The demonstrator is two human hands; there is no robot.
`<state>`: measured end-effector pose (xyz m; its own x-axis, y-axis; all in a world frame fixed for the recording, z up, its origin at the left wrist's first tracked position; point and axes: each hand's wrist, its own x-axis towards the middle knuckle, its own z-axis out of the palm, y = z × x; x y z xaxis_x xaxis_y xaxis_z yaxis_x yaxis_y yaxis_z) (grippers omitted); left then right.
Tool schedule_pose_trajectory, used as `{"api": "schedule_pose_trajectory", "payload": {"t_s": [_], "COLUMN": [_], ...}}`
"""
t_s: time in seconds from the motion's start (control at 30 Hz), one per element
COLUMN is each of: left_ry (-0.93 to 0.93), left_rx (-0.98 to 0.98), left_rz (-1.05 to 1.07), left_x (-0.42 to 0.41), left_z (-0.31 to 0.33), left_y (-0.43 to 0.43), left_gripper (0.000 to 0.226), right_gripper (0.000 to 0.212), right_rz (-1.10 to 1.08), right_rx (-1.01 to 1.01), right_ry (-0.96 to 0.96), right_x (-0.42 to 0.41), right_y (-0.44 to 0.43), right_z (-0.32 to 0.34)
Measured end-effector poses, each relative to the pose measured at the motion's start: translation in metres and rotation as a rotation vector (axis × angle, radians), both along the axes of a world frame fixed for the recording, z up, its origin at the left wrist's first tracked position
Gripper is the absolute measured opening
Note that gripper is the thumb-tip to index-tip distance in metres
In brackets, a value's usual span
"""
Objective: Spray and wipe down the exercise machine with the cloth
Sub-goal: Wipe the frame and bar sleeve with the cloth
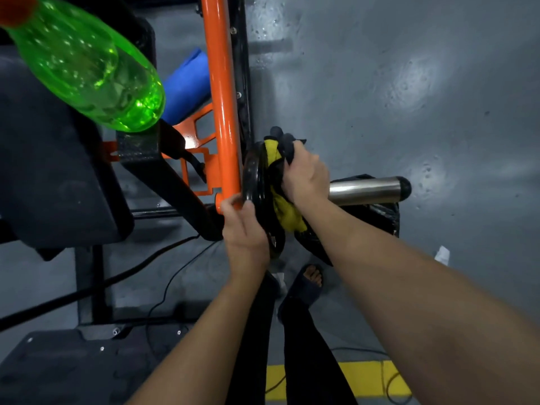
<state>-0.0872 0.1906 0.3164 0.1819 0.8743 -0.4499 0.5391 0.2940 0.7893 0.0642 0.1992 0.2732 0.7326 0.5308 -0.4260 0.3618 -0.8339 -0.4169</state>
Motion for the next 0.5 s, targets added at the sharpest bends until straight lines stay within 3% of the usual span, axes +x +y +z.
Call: {"api": "schedule_pose_trajectory", "payload": {"t_s": [0.13, 0.23, 0.33, 0.43, 0.5], "left_ry": [0.204, 0.275, 0.35, 0.309, 0.31], "left_rx": [0.149, 0.105, 0.02, 0.022, 0.038], "left_rz": [-0.145, -0.375, -0.38, -0.325, -0.324], "left_x": [0.045, 0.072, 0.083, 0.081, 0.078], "left_z": [0.011, 0.006, 0.005, 0.008, 0.01], "left_y": [0.044, 0.07, 0.077, 0.074, 0.074], "left_gripper": [0.037, 0.04, 0.047, 0.049, 0.045], "right_gripper": [0.026, 0.014, 0.007, 0.017, 0.023], "right_rz": [-0.006, 0.024, 0.088, 0.143, 0.16], "right_rx": [0.069, 0.137, 0.193, 0.263, 0.187], "right_ry": [0.034, 0.05, 0.071, 0.073, 0.123], "right_x": [0.0, 0.0, -0.005, -0.01, -0.002], "right_y": [-0.001, -0.005, -0.014, -0.031, -0.025], "right_z": [0.003, 0.006, 0.01, 0.01, 0.006]}}
